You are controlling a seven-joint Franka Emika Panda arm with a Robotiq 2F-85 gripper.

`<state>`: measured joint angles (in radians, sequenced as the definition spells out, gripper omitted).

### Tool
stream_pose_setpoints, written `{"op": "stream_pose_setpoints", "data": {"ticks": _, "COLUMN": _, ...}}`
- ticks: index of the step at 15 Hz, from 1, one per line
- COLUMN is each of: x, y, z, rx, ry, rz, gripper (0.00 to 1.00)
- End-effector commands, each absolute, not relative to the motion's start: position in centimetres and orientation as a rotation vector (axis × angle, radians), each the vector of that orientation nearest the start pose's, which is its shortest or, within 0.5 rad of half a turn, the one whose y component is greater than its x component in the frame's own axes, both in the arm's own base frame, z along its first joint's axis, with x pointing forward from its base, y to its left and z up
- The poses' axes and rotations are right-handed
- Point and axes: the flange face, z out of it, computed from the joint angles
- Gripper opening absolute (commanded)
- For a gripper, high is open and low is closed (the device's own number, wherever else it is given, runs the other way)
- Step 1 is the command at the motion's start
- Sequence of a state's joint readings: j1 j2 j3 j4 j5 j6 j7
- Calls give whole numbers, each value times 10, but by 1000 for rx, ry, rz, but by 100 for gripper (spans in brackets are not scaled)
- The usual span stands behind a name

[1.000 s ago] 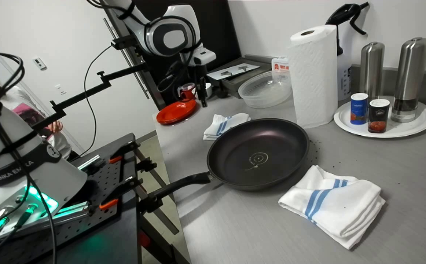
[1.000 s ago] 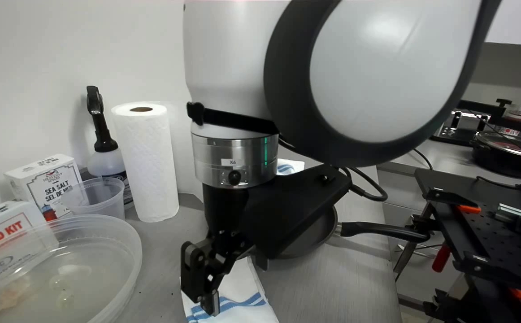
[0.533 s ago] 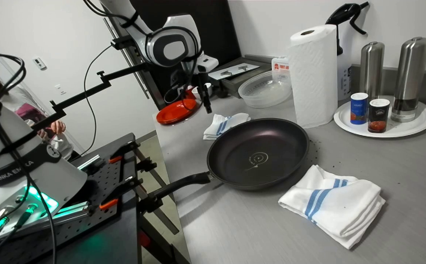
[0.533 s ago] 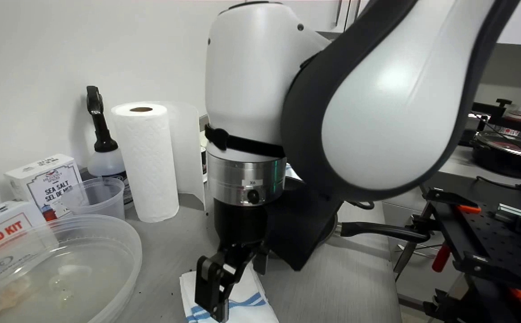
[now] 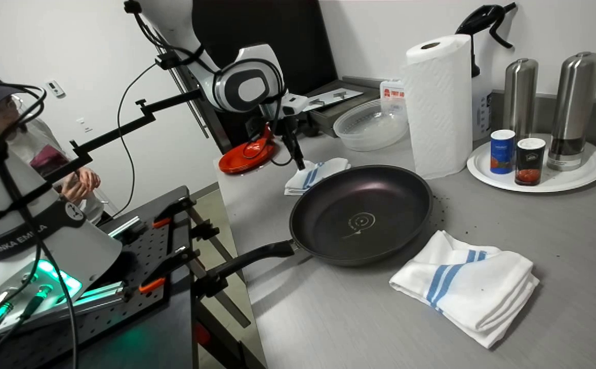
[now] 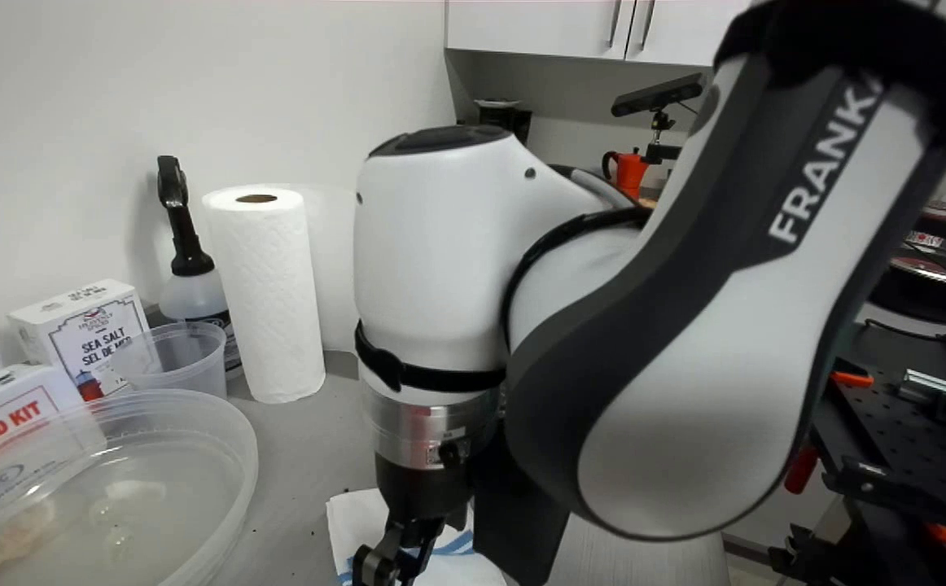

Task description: Pick up the cloth and wipe the pan

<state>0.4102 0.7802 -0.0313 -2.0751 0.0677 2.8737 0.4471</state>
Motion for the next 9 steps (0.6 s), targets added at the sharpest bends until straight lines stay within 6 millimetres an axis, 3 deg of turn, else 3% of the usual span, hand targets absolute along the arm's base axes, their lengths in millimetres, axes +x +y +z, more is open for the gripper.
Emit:
{"op": "stream_pose_setpoints", "data": {"ticks": 1, "x": 540, "y": 215, "z": 25, "rx": -3189, "ry": 127, "rz": -121, "gripper": 100}}
{"op": "stream_pose_setpoints", "data": {"ticks": 5, "x": 556, "y": 219, "z": 9, "rx": -3216, "ry": 105, "rz": -157, "gripper": 100}}
{"op": "stream_pose_setpoints", "data": {"ticks": 9, "x": 569, "y": 211, "z": 1, "rx": -3243, "ry": 120, "rz": -188, "gripper": 100}}
